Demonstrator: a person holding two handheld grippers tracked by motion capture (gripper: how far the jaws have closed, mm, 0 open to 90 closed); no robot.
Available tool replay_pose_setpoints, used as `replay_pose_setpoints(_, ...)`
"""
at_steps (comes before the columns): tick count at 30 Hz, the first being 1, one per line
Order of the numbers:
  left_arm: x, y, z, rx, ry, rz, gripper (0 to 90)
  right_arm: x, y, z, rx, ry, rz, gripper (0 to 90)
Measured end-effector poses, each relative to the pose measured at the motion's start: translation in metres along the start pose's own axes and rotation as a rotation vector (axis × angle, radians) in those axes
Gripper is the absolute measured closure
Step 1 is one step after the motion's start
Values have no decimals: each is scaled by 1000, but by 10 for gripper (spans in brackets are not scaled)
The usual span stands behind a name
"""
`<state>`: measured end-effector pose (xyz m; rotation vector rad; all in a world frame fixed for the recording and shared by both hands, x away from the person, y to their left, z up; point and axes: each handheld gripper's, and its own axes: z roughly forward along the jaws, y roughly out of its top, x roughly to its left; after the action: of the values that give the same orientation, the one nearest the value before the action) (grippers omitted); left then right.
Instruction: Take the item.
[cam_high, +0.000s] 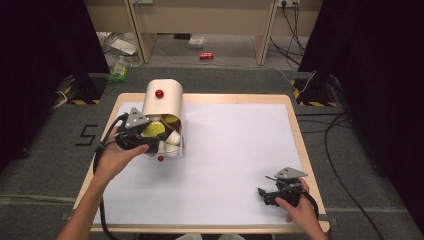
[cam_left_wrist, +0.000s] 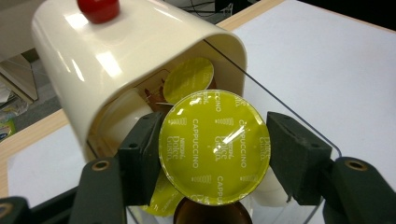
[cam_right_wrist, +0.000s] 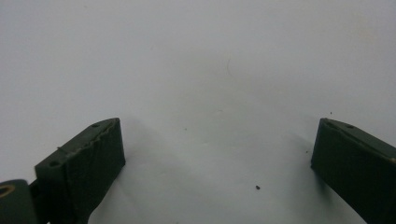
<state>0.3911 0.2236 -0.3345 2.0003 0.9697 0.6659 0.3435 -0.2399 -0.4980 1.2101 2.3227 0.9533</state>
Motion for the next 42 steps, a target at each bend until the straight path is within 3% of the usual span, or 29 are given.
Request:
replay_pose_setpoints(13, 20, -8, -28, -30, 18, -36, 384, 0, 0, 0, 0, 0, 1, 31)
replay_pose_setpoints(26, 50, -32, -45, -47, 107, -102, 384, 0, 0, 0, 0, 0, 0, 31)
replay_pose_setpoints(42, 64, -76, -30, -29, 167, -195, 384, 0, 0, 0, 0, 0, 1, 31)
